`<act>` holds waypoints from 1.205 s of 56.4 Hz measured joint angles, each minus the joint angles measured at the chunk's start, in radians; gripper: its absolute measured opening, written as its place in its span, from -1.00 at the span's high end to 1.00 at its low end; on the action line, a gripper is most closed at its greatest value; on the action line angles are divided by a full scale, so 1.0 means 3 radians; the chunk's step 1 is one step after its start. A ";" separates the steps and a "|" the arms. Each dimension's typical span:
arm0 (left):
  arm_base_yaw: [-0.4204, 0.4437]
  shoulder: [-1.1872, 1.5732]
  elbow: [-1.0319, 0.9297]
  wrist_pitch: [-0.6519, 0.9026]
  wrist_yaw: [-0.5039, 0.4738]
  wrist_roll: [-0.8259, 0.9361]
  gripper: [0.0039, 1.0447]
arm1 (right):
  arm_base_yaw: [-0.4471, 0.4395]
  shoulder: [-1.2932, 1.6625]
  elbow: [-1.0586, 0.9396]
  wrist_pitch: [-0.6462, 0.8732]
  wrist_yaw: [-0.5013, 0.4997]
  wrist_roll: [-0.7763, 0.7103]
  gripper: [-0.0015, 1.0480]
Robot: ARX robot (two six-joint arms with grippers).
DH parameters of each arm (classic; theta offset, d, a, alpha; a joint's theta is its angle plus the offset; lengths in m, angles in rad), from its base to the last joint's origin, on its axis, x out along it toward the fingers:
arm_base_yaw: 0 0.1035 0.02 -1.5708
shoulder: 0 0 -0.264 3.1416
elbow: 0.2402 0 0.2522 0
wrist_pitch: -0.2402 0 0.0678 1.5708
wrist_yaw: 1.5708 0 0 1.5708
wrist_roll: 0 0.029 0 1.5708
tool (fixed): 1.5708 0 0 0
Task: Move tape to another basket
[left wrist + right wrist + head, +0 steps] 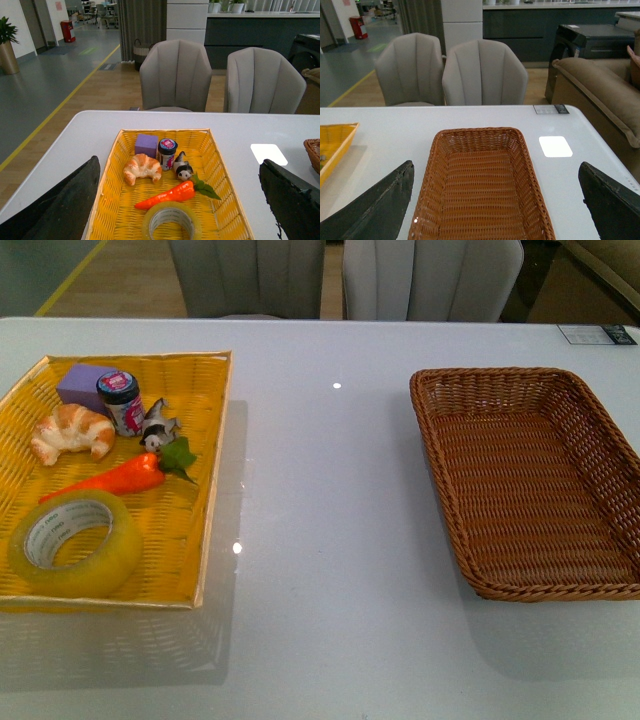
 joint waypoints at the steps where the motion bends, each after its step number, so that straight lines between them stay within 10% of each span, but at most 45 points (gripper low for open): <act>1: 0.0000 0.0000 0.0000 0.0000 0.0001 0.0000 -0.83 | 0.0000 0.0000 0.0000 0.0000 0.0000 0.0000 -0.83; 29: 0.0001 0.0000 0.0001 -0.0001 0.0005 -0.0001 -0.83 | 0.0000 0.0000 0.0000 0.0000 0.0000 0.0000 -0.83; 35: 0.0483 0.0688 0.0455 -0.0951 0.1345 -0.0206 -0.83 | 0.0000 0.0000 0.0000 0.0000 -0.0005 0.0000 -0.83; 41: 0.0622 0.1453 0.0721 -0.0764 0.1854 -0.0314 -0.83 | 0.0000 0.0000 0.0000 0.0000 -0.0001 0.0000 -0.83; 68: 0.0450 0.5587 0.1909 0.1353 0.1019 0.0175 -0.83 | 0.0001 -0.0001 0.0000 0.0000 0.0001 0.0000 -0.83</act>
